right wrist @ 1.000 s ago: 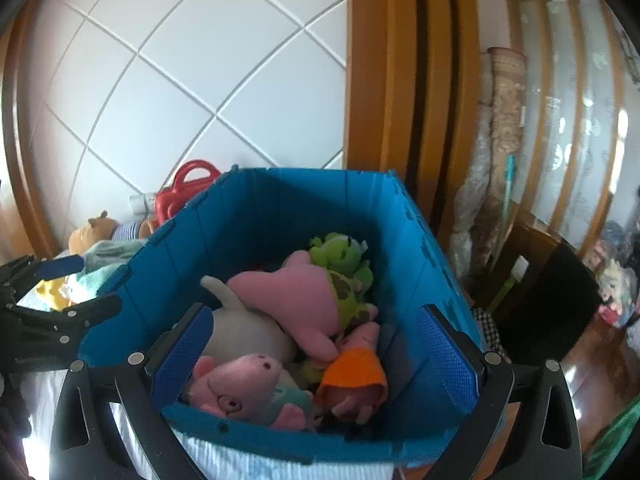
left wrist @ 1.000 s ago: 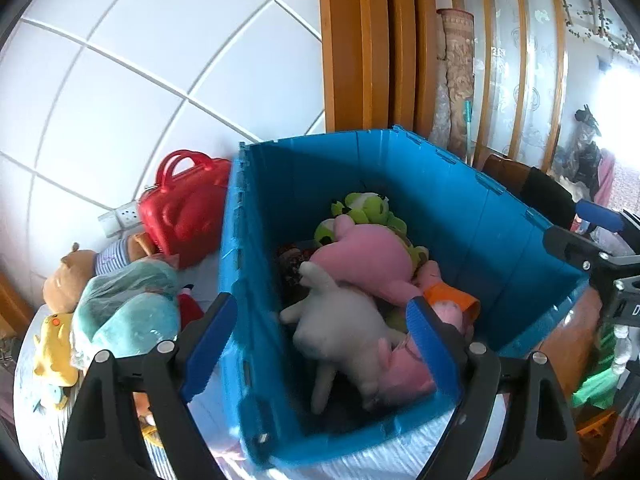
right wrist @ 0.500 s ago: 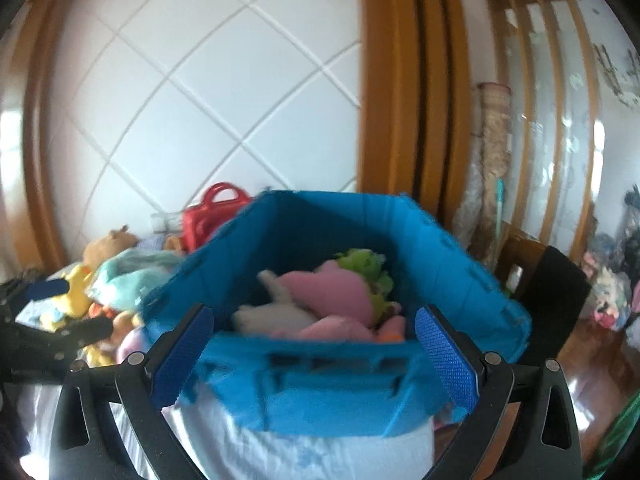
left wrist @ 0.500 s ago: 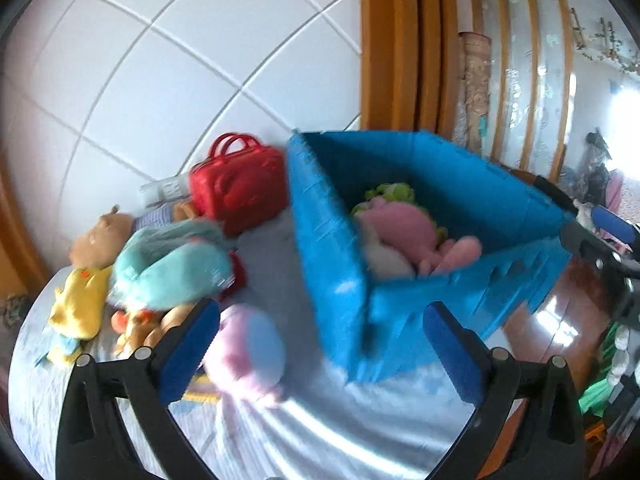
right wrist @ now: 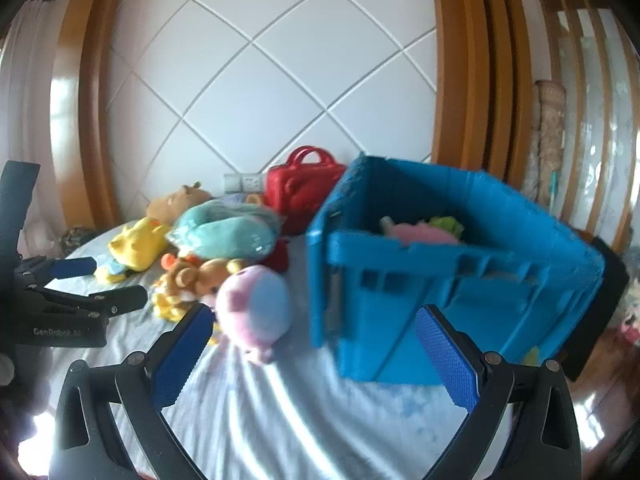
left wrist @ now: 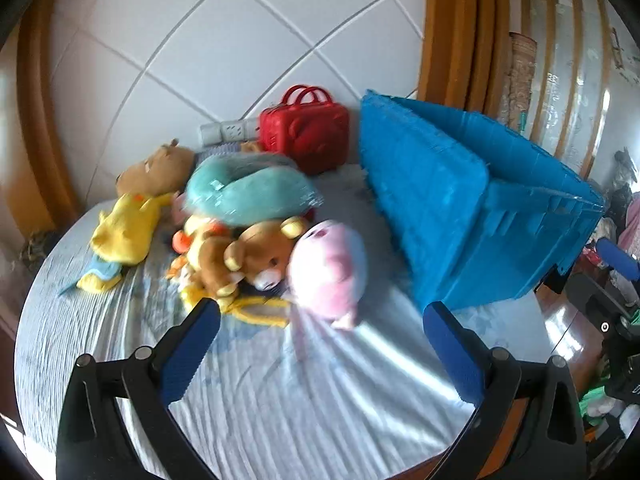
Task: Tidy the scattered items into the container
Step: 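Lift both open tools out of the crate and back over the table, then lower both tools onto the teal bagged pillow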
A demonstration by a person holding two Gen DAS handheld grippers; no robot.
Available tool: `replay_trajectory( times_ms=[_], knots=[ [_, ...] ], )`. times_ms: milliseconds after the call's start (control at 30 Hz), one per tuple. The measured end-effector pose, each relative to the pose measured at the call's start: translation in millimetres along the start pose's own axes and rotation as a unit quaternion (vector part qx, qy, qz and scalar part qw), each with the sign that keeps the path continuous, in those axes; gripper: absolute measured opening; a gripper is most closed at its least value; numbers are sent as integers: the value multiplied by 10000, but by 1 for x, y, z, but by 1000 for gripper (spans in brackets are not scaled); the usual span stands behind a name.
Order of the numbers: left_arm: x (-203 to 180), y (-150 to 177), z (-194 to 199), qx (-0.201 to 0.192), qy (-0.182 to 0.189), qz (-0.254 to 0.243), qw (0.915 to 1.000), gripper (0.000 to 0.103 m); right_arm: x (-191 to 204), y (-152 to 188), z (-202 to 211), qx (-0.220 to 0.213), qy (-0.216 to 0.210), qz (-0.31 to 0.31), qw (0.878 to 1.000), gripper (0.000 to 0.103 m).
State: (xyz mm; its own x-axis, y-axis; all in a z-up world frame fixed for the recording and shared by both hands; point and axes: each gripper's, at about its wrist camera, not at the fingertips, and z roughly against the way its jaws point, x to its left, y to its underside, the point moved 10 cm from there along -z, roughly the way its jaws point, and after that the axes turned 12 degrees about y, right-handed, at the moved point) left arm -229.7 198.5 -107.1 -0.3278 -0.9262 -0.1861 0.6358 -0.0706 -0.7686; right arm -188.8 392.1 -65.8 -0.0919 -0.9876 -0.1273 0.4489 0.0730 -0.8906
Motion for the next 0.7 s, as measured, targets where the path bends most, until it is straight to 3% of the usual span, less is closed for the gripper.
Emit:
replay_trajectory(
  times_ms=[433,700],
  knots=[
    [100,74,20,553,-363,571,9962,103,99,44,0,623,-794,-111,9948,103],
    [130,83,9,354,-486,736,9955,103,123,66,-38,1198,-826,-11,9894,103]
  ],
)
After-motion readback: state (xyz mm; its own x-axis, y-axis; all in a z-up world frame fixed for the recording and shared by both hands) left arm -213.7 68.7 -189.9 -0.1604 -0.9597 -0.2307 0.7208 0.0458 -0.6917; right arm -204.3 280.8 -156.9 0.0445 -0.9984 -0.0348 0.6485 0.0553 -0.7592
